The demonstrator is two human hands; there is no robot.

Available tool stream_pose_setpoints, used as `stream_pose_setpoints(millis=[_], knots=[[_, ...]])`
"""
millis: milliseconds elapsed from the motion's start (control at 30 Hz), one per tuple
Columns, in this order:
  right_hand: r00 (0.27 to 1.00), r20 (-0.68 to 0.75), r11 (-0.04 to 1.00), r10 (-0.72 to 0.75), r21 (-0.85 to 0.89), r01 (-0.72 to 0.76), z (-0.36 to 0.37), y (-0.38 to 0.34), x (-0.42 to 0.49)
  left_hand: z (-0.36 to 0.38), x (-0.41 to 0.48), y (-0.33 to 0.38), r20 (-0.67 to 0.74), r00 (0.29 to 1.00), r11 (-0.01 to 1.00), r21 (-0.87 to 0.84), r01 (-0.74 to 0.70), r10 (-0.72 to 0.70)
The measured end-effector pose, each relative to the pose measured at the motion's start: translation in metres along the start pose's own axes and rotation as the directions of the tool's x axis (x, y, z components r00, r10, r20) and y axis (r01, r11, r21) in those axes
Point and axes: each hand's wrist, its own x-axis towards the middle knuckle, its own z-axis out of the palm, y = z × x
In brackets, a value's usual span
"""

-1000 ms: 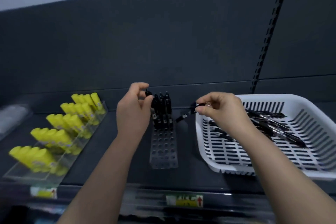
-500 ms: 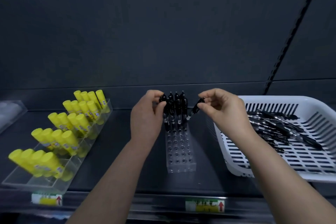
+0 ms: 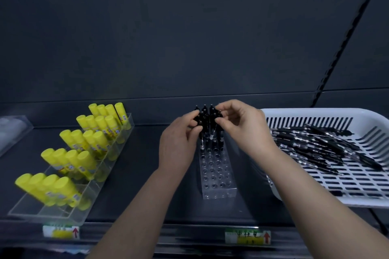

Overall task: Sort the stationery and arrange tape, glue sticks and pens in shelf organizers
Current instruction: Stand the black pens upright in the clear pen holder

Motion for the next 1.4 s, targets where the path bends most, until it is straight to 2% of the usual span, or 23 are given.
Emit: stream_pose_setpoints(millis=[233,533,767,1000,1100,1200,1300,1400], knots=[[0.993,0.070,0.986,-0.096,-0.129,0.104,0.016,-0.010,0.013,-0.014,-0.001,-0.012,-0.048,0.998,0.999,0.015,0.047,-0.047],[0.998,0.056,0.984,-0.017,-0.174,0.027,0.012,-0.002,0.012,-0.015,-0.004,-0.011,-0.011,0.999,0.998,0.053,0.038,-0.038],[0.983,0.186,0.963,-0.010,-0.264,0.060,0.029,0.008,0.002,-0.016,0.000,-0.004,-0.001,0.999,0.998,0.051,0.032,-0.032],[0.980,0.196,0.952,0.014,-0.304,0.047,0.030,0.010,0.003,-0.017,0.000,0.004,-0.012,1.000,0.998,0.055,0.017,-0.017],[0.988,0.154,0.944,-0.010,-0.325,0.060,0.016,0.013,-0.006,-0.013,0.000,0.013,0.015,1.000,0.998,0.055,-0.004,0.003],[0.993,0.114,0.866,-0.029,-0.494,0.082,-0.012,0.025,-0.018,-0.003,0.003,0.026,0.054,0.998,0.995,0.095,-0.025,0.020],[0.996,0.078,0.806,0.040,-0.592,0.014,-0.054,0.047,-0.034,0.021,0.002,0.048,0.089,0.994,0.997,0.048,-0.061,0.057],[0.996,0.003,0.760,0.087,-0.647,-0.064,-0.099,0.071,-0.052,0.051,-0.002,0.071,0.156,0.976,0.988,-0.008,-0.153,0.152]])
